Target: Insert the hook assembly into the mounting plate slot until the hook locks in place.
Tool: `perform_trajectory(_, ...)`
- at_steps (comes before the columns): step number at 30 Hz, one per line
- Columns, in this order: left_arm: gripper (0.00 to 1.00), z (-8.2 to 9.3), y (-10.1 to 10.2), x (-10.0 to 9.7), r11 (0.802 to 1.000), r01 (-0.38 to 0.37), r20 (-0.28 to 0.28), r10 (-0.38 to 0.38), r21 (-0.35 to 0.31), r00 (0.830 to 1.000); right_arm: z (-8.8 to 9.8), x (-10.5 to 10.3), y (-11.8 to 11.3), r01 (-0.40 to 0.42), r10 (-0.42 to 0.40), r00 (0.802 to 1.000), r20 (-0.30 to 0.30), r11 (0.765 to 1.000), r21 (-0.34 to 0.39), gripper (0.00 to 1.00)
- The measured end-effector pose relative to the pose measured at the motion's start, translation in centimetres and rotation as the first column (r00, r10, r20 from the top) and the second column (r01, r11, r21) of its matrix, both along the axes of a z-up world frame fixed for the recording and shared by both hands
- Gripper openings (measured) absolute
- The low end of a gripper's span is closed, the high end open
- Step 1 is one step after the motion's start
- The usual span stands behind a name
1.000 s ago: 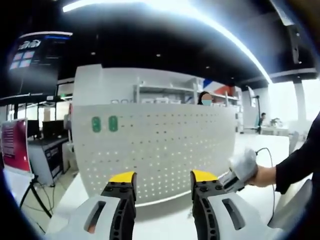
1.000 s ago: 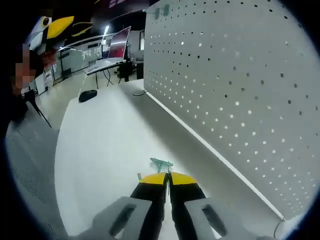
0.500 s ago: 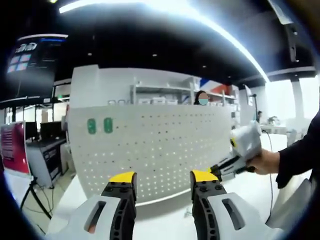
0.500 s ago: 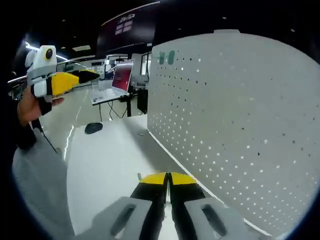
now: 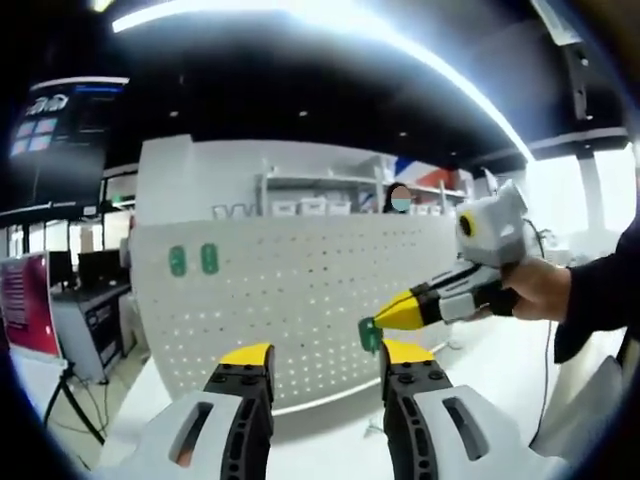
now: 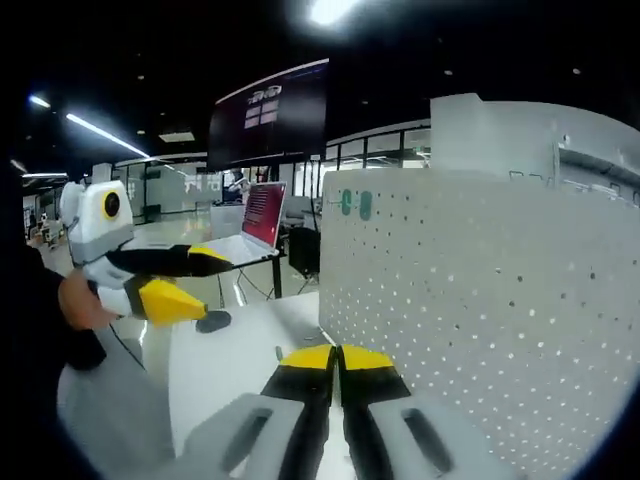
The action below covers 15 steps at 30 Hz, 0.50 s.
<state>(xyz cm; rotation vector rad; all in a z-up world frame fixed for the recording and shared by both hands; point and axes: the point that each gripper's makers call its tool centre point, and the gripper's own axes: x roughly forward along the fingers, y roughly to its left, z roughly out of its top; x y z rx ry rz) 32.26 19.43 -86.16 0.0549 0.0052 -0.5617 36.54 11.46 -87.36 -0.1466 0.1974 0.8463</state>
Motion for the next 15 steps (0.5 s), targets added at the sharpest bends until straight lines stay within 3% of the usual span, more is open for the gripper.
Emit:
perform_trajectory(6,0.41,0.1,-1.0,-0.2,1.0,0.021,0.012,-0.021,0.019,1.0,1.4,-0.9,0.6,-0.016,0.016,1.0,0.004,0.999,0.046,0.0)
perform_trajectory(15,0.35,0.2,-3.0,-0.2,0.997,0.071,0.021,-0.071,0.019,0.997,2.0,-1.8,1.3,-0.027,0.027,1.0,0.0,0.997,0.075,0.0)
